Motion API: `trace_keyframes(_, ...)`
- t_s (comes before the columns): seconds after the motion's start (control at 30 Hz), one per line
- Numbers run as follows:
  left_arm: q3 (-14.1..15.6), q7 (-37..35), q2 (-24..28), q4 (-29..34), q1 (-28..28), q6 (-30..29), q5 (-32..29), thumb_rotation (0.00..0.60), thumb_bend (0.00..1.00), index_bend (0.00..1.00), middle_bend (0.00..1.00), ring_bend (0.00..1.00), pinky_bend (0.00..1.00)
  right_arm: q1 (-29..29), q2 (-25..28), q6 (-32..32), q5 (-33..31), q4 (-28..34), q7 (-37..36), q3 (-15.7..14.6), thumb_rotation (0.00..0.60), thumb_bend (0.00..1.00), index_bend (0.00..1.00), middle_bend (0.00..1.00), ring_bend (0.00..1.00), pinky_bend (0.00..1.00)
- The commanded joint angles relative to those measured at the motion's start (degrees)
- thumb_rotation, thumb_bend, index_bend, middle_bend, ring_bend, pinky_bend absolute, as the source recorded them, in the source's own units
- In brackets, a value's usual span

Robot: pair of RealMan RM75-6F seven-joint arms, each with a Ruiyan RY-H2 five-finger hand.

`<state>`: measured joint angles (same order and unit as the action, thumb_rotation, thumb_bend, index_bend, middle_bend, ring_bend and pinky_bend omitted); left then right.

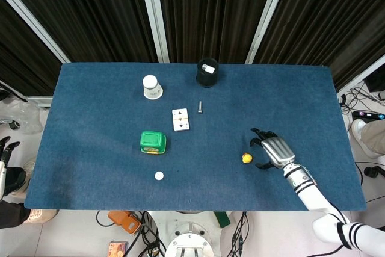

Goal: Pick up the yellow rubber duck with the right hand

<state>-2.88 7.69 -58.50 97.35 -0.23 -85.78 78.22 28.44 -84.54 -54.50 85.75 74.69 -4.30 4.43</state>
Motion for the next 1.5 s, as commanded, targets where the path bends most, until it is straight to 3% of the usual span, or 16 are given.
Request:
trace_keyframes(0.03, -0.01, 0.05, 0.02, -0.01, -0.02, 0.04, -0.04, 0.600, 0.30, 0.17, 0.05, 0.07, 0.17, 0.80, -0.80, 0.68, -0.25, -0.82, -0.67, -0.06, 0.600, 0.27, 0.46, 0.18, 0.27, 0.27)
trace_keyframes(0.17, 0.01, 0.13, 0.03, 0.01, -0.04, 0.06, -0.01, 0.600, 0.30, 0.17, 0.05, 0.07, 0.17, 1.62, -1.67, 1.02, -0.25, -1.58, -1.38, -0.24, 0.600, 0.32, 0.48, 0.18, 0.27, 0.27)
trace_keyframes(1.03, 0.17, 0.14, 0.16, 0.02, 0.02, 0.03, 0.15, 0.600, 0.30, 0.17, 0.05, 0.07, 0.17, 3.62, -2.60, 1.52, -1.62, -1.15, 0.78, -1.86, 0.600, 0.38, 0.55, 0.18, 0.27, 0.28)
trace_keyframes(1.23, 0.19, 0.16, 0.20, 0.07, 0.06, 0.01, 0.13, 0.600, 0.30, 0.17, 0.05, 0.07, 0.17, 3.46, -2.28, -0.75, -1.19, -0.72, -0.33, -1.27, 0.600, 0.45, 0.61, 0.20, 0.29, 0.30)
trace_keyframes(1.5, 0.19, 0.07, 0.23, 0.07, 0.13, -0.11, 0.14, 0.600, 0.30, 0.17, 0.05, 0.07, 0.17, 2.45, -0.41, -7.25, 1.20, 1.27, -3.21, -0.15, 0.600, 0.45, 0.62, 0.20, 0.30, 0.30)
